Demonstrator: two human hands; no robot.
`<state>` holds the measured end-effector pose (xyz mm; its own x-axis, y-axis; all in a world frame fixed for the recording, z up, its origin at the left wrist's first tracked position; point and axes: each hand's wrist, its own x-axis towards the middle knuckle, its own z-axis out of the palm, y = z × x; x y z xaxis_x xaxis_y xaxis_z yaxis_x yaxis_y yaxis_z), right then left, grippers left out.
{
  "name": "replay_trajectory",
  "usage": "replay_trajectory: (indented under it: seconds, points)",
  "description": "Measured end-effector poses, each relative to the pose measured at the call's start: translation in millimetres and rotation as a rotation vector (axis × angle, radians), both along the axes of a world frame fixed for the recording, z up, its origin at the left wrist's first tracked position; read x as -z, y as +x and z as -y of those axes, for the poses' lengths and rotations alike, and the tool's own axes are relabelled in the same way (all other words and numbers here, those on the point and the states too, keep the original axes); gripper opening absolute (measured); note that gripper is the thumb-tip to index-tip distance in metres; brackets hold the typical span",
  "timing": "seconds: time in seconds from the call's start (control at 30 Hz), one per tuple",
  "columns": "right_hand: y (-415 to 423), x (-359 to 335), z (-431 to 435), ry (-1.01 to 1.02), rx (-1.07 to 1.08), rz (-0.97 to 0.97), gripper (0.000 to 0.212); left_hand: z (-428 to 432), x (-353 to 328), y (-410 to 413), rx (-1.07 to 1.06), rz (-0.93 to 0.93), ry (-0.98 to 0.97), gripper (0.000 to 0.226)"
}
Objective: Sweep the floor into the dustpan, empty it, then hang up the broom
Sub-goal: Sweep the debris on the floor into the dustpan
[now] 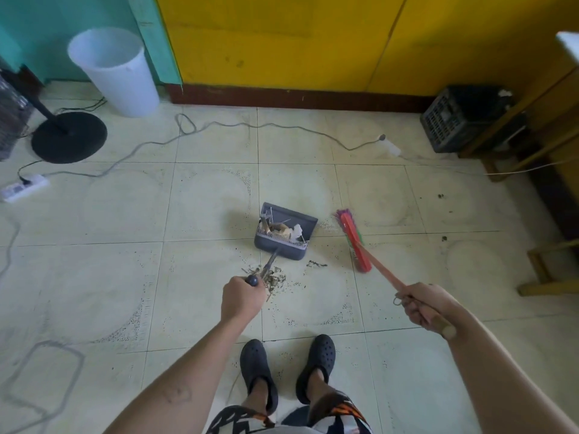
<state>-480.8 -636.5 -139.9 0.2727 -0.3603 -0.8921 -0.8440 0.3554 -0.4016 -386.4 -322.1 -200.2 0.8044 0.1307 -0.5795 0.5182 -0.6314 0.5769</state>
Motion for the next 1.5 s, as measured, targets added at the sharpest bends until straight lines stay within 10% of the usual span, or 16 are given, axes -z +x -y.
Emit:
replay_trajectory:
  seconds: [0.6,1.0,1.5]
  points:
    - [7.1,4.4,10.1,-0.041,-0.077,-0.031,0.011,-0.6,-38.3,58.5,-0.020,0.325,-0.006,0.050]
    - [10.0,13.8,8.1,-0.079,-0.097,-0.072,0.008,18.6,-1.6,32.0,-0.023,0.079,-0.017,0.049]
    - [22.4,6.6,1.0,-0.087,-0.184,-0.053,0.008,8.0,-38.8,71.9,-0.093,0.218,0.005,0.046]
